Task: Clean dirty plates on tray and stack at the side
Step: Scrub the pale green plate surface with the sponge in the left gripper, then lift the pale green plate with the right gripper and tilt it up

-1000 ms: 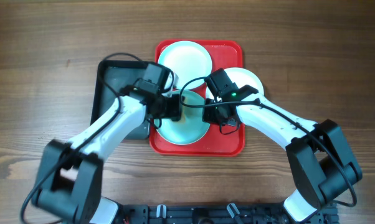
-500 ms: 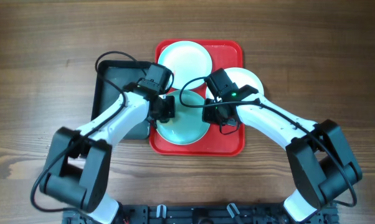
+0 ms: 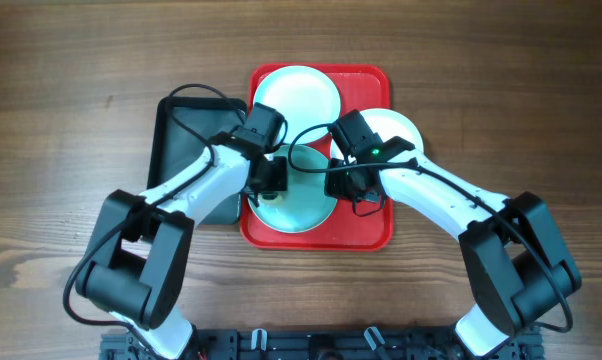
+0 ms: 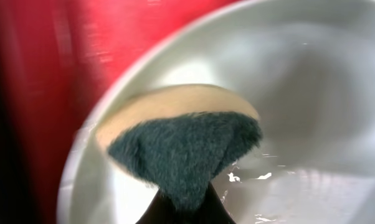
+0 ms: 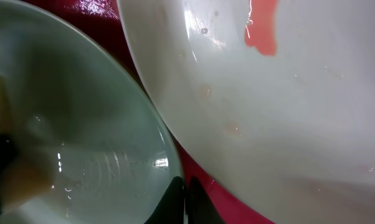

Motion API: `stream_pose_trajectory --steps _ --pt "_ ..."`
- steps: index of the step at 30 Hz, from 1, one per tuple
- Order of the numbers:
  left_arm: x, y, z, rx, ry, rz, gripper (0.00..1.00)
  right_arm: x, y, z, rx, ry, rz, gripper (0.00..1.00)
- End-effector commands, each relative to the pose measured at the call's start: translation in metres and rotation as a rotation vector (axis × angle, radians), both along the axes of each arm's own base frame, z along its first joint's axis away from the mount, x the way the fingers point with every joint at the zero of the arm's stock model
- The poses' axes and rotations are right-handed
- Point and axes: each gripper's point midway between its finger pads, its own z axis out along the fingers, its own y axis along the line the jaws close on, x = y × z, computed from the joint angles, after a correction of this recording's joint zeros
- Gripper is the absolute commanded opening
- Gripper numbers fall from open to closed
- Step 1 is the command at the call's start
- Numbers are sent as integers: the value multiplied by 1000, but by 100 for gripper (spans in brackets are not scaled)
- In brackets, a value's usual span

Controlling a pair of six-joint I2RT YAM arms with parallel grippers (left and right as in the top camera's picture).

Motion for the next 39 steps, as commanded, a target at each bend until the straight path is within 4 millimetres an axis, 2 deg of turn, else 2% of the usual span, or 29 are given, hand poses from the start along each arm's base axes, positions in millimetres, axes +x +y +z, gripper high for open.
stream_pose_trajectory --steps 1,15,18,21,23,27,28,30,32,33,35,36,39 --pt "-31 -24 -28 -70 135 -75 5 -5 5 4 42 15 -3 5" --pt "-49 -55 -17 -255 222 -115 11 -5 6 4 47 13 -2 4" --pt "-50 -58 -15 -270 227 -118 4 -5 6 4 46 13 -2 4" --pt "-44 -59 -8 -277 210 -117 4 -5 6 4 46 14 -2 5" --pt "-34 -60 9 -295 169 -115 4 -5 6 4 46 14 -2 6" --pt "-9 -59 58 -351 33 -107 4 -5 6 4 46 14 -2 33" --pt "-2 -56 73 -361 -13 -101 4 -5 5 4 45 14 -2 40" --pt "6 -43 95 -340 -93 -74 4 -6 5 4 44 17 -2 44" --pt "16 -8 113 -223 -189 1 4 -8 4 3 38 25 -2 44" --pt "19 4 116 -174 -215 28 4 -8 4 3 37 27 -3 44" --pt "26 45 121 -5 -278 117 4 -9 3 3 36 30 -3 40" --pt "27 59 122 49 -290 147 4 -9 3 3 35 30 -3 37" --pt "27 82 121 107 -281 199 4 -9 3 3 35 31 -3 33"
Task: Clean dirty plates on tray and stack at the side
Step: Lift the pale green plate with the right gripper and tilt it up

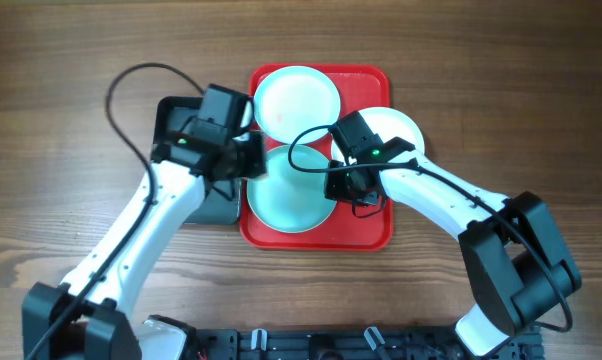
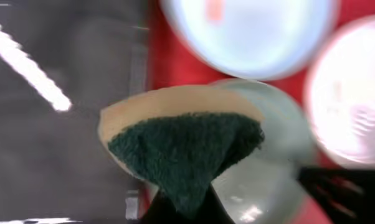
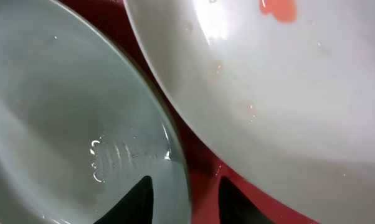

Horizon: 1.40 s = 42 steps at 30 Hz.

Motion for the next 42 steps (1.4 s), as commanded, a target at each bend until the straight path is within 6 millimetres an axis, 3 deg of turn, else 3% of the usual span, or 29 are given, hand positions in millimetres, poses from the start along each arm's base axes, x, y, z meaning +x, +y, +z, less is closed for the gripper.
stream_pose_trajectory --steps 1,4,7,8,13,23,29,33,37,42 --pt "12 45 5 149 -44 113 4 -3 0 3 10 -3 3 32" --pt "14 50 5 141 -42 131 4 -6 -1 -3 12 1 -13 31" --pt "13 49 5 133 -39 132 4 -8 -3 -5 7 7 -22 6" --pt "14 49 5 133 -40 132 4 -7 -2 -5 10 3 -21 4" --pt "16 42 14 86 -71 117 4 -4 3 4 37 -4 -7 4" --pt "16 15 84 -116 -274 46 4 8 1 70 47 -154 49 5" --pt "14 -6 115 -242 -352 -30 4 19 -5 102 8 -223 52 4" --pt "7 -28 133 -360 -377 -121 4 30 -16 105 -61 -280 38 5" --pt "-7 -46 137 -460 -333 -207 4 45 -24 110 -79 -333 6 4" --pt "-20 -63 147 -560 -309 -292 4 65 -13 123 -25 -427 14 4"
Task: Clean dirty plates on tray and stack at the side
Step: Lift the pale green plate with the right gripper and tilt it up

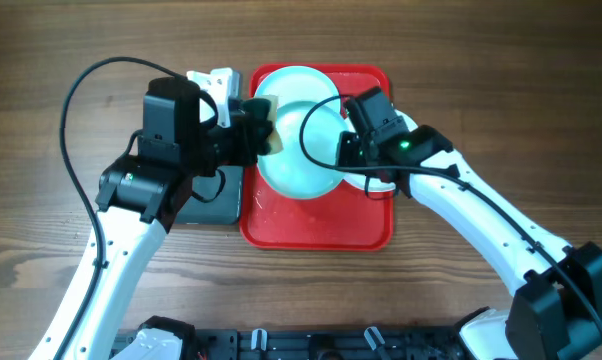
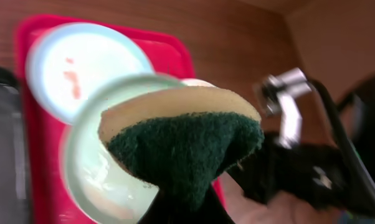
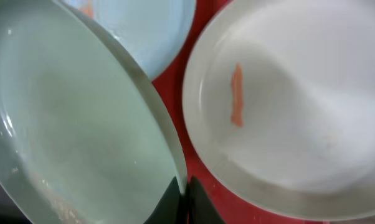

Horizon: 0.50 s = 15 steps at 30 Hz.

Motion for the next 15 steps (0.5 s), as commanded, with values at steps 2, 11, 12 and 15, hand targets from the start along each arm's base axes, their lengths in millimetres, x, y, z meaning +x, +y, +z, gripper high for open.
stream_pose_trajectory --steps 2,11,12,15 --pt "-15 -15 22 -92 -25 -105 4 25 9 31 41 -142 15 4" --pt "24 79 -7 163 -11 300 4 55 31 34 104 -248 22 4" --pt "26 90 -8 178 -6 337 4 58 36 34 112 -261 28 5" --pt "27 117 -12 190 20 411 4 67 56 39 139 -305 54 5"
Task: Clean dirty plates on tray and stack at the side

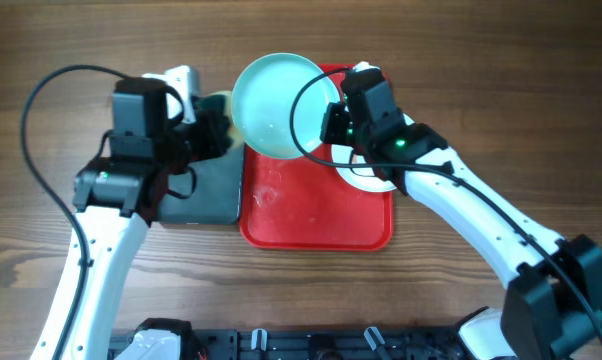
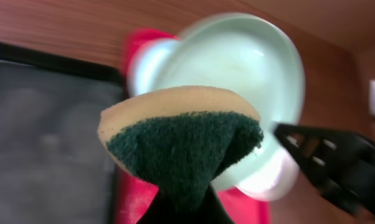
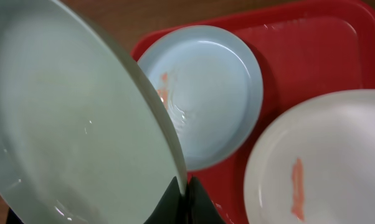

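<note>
My right gripper point(image 3: 186, 186) is shut on the rim of a mint green plate point(image 1: 279, 105), holding it tilted in the air over the far left corner of the red tray point(image 1: 316, 215). The same green plate point(image 3: 69, 124) fills the left of the right wrist view. On the tray lie a pale blue plate point(image 3: 203, 93) with a red smear and a white plate point(image 3: 318, 162) with a red streak. My left gripper point(image 1: 213, 115) is shut on a yellow and green sponge point(image 2: 181, 140), just left of the held plate.
A black tray point(image 1: 196, 190) lies against the red tray's left side, under the left gripper. Wet streaks show on the red tray's bare floor. Wooden table point(image 1: 501, 80) surrounds both trays. Cables loop above both arms.
The right gripper has carried the green plate from over the tray's middle to its far left corner. The left gripper with the sponge has moved left, over the black tray's far edge.
At first the sponge was pressed into the green plate on the tray, with the right gripper at its rim. Then the sponge was off toward the black tray and the right fingers stood open astride the rim. Then they were shut, with the plate lifted and tilted, now farther left.
</note>
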Motion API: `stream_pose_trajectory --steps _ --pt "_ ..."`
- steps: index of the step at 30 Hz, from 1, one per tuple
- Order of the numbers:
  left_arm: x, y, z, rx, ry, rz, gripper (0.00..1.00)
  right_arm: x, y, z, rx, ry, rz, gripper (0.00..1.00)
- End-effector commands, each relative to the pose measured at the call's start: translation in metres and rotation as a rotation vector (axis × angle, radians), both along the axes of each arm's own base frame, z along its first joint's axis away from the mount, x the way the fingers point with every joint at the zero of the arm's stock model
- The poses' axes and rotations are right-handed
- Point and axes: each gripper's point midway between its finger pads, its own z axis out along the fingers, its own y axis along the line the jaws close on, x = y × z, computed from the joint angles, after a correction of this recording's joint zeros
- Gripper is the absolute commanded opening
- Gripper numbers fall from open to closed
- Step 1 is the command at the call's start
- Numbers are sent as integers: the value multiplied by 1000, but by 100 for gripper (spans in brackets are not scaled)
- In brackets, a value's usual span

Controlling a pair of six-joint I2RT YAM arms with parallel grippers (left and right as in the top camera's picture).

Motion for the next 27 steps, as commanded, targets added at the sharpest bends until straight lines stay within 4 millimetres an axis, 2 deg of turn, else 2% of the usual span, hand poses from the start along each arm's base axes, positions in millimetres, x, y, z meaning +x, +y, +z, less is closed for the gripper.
stream_pose_trajectory --steps 1,5,7,9,12,17,24,27 --pt "6 49 4 76 -13 154 4 15 27 5 3 -59 34 4" --pt "-3 86 -20 163 84 273 4 30 52 5 1 -111 41 5" --pt "-8 86 -37 169 130 266 4 35 67 3 -7 -130 56 5" --pt "-15 85 -63 188 187 245 4 43 81 3 -42 -182 58 5" --pt "-16 85 -84 193 224 240 4 47 89 8 -95 -260 61 5" --pt "-12 85 -115 196 252 237 4 50 101 28 -204 -412 121 5" --pt "-14 85 -135 202 316 230 4 59 109 52 -332 -589 165 5" --pt "-16 77 -135 165 325 202 4 56 128 71 -447 -742 263 5"
